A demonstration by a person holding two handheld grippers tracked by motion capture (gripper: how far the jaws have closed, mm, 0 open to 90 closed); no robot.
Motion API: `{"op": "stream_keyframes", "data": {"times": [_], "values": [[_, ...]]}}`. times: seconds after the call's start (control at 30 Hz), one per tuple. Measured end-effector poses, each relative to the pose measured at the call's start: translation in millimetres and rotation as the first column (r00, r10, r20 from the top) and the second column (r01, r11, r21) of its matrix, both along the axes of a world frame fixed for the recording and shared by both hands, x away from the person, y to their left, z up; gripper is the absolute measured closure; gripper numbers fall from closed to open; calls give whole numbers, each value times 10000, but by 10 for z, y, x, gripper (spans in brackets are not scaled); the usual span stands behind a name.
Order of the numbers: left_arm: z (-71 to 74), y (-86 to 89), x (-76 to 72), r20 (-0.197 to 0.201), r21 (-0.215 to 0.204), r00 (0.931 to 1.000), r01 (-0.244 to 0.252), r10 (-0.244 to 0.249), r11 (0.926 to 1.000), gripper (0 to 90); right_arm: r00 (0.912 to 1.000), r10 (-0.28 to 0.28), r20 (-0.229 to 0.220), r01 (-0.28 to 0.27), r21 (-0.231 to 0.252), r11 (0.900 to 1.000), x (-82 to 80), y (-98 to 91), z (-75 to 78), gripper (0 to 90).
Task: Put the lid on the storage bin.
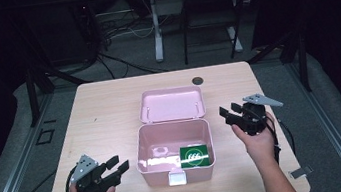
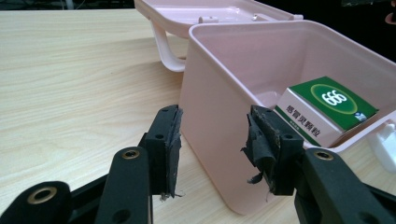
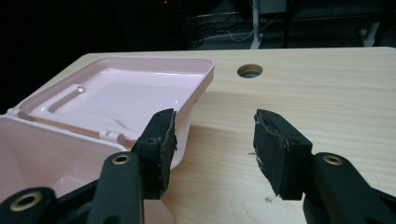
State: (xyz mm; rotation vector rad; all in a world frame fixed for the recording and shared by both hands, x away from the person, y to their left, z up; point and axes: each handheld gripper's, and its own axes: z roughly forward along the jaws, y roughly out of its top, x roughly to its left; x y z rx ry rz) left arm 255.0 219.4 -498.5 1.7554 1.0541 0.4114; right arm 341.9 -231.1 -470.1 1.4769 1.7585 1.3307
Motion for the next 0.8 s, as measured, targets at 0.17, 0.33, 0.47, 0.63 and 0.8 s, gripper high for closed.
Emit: {"op": "stream_keyframes", "data": {"times": [0.17, 0.33, 0.47, 0.63, 0.8], "values": [[2, -5, -8, -6, 41, 10000, 4, -4, 10000, 541, 9995, 135, -276, -138, -106, 9998, 21, 29, -42, 484], [23, -6, -19, 21, 58, 10000, -65, 65, 10000, 541, 9984, 451, -327, -464, -407, 9981, 32, 108, -17, 487], [25, -4, -16, 34, 78, 10000, -75, 75, 9999, 542, 9965, 704, -440, -721, -390, 9966, 53, 129, 26, 489], [40, -37, -16, 100, 21, 9999, 58, -59, 10000, 546, 9886, 1133, -993, -1199, -624, 9908, 144, 162, 135, 499], [62, -79, -24, 162, -1, 9994, 307, -307, 9995, 547, 9758, 1460, -1628, -1527, -297, 9878, 289, 229, 270, 511]]}}
